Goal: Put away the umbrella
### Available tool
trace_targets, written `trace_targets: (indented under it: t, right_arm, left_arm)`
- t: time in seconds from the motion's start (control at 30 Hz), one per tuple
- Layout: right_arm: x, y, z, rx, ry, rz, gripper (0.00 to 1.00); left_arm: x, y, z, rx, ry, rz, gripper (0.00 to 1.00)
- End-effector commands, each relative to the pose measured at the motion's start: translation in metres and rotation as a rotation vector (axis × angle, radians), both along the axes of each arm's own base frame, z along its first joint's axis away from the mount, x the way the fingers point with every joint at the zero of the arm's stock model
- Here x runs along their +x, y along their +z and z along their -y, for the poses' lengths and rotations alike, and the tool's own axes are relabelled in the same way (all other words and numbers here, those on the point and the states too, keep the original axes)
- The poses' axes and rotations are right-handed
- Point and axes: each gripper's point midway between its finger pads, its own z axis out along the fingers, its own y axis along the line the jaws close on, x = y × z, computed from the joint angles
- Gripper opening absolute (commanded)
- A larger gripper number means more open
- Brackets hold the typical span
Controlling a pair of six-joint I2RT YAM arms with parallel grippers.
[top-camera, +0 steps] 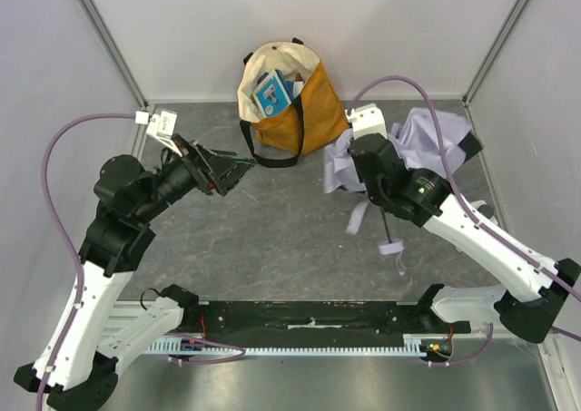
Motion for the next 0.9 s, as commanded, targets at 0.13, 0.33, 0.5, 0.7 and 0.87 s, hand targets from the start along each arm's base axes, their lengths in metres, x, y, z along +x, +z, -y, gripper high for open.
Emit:
trace_targets:
  t: [0.13,0.33,0.5,0.7,0.87]
  right_arm:
    - [0.034,0.08,0.066,-0.634,-0.39,0.226,0.0]
    - [0.04,0.046,0.052,-0.9,-0.391,0.23,0.0]
    - [0.043,-0.004,0.034,-0.963,-0.343,0.215,0.0]
    - [0.031,-0.074,0.011,-1.019,-0.339,0.195,0.0]
    - [0.008,-0.123,-0.031,-1.008,-0.28,0.219,0.0]
  left_arm:
    - [-0.015,-0.031,-0.017,0.083,0.043,-0.013,0.82]
    - [-0.033,-0.055,-0.035,0.081,0.098,-0.02,0.81]
    - [-0.047,-0.074,-0.041,0.039,0.102,-0.036,0.8]
    - [-0.05,-0.084,-0.045,0.058,0.117,-0.026,0.79]
    - [-0.046,-0.094,-0.049,0.091,0.139,-0.033,0.79]
